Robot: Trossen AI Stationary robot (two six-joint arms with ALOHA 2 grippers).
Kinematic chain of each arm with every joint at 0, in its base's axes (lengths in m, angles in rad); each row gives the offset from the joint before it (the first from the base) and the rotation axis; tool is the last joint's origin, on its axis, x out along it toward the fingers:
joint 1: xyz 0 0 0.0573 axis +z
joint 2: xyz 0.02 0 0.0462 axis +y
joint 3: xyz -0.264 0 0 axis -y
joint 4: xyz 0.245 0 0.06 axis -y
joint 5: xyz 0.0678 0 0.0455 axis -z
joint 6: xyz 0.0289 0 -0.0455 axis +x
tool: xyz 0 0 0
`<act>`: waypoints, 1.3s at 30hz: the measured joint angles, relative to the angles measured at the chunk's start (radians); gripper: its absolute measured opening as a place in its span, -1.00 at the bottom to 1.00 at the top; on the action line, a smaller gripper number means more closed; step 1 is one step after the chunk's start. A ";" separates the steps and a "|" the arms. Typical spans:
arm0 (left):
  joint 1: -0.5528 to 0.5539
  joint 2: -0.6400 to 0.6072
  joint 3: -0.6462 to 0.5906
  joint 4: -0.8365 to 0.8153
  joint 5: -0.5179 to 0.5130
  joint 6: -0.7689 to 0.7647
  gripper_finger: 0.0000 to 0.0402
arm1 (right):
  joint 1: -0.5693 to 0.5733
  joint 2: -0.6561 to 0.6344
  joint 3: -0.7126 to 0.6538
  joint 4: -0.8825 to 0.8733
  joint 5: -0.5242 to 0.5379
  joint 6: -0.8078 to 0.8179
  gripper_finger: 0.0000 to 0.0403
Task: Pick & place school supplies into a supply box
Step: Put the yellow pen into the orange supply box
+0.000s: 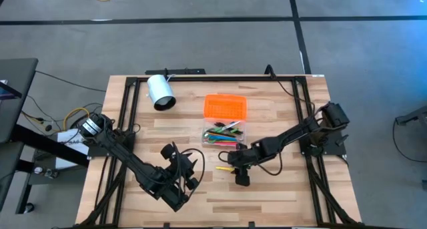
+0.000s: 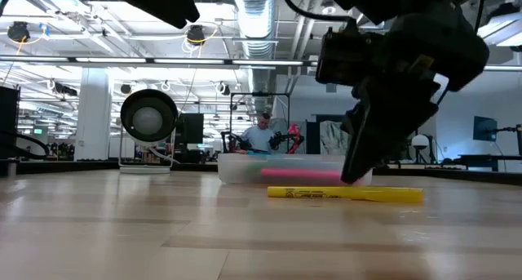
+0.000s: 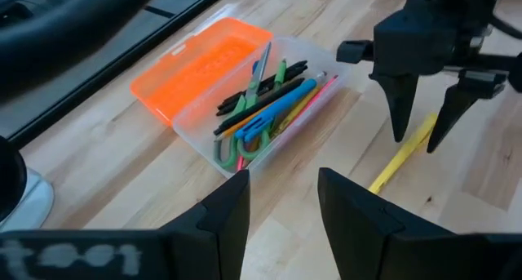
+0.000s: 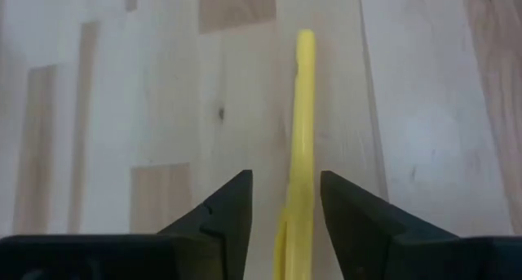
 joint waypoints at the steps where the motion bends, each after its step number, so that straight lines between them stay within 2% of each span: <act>1: 0.000 0.000 0.000 0.000 0.000 0.000 -0.32 | 0.001 0.006 0.000 -0.002 0.001 0.004 -0.31; 7: -0.001 0.000 0.000 0.000 0.004 0.000 -0.32 | 0.005 0.032 0.003 -0.052 0.042 0.038 -0.42; 11: -0.002 0.000 0.000 -0.014 0.005 0.000 -0.32 | 0.018 0.031 0.005 -0.105 0.107 0.041 -0.53; 19: -0.002 0.000 0.000 -0.041 0.005 0.000 -0.32 | 0.049 0.029 0.005 -0.149 0.166 0.042 -0.93; 23: -0.002 0.000 0.000 -0.045 0.005 0.000 -0.32 | 0.069 0.030 0.003 -0.147 0.212 0.077 -0.89; 30: -0.002 0.000 0.000 -0.045 0.005 0.000 -0.32 | 0.090 0.002 -0.004 -0.138 0.241 0.089 -0.95; 39: -0.002 -0.001 0.000 -0.049 0.004 0.000 -0.32 | 0.066 -0.108 -0.003 -0.161 0.313 0.084 -0.97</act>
